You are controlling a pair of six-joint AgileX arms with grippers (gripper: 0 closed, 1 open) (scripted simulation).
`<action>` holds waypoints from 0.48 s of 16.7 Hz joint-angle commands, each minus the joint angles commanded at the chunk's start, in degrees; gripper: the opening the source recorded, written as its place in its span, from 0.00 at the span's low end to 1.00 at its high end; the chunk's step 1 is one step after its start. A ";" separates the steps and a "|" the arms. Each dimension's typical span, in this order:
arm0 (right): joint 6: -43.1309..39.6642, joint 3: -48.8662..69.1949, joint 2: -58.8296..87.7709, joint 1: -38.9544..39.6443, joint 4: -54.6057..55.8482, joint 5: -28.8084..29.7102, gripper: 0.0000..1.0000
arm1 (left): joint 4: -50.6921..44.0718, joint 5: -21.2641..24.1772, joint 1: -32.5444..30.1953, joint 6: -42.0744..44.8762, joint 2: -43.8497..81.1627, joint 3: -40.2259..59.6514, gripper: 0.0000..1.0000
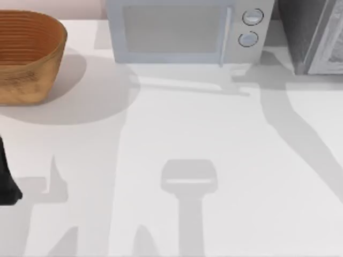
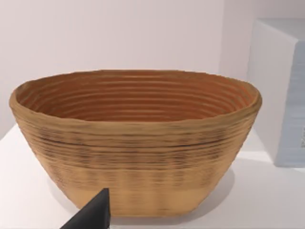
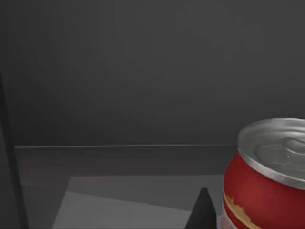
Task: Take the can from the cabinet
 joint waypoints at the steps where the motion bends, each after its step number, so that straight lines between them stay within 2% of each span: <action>1: 0.01 -0.12 -0.41 0.35 -0.37 0.32 0.00 | 0.00 0.00 0.00 0.00 0.00 0.00 1.00; 8: 0.03 -3.48 -3.00 -1.10 1.11 -1.10 0.00 | 0.00 0.00 0.00 0.00 0.00 0.00 1.00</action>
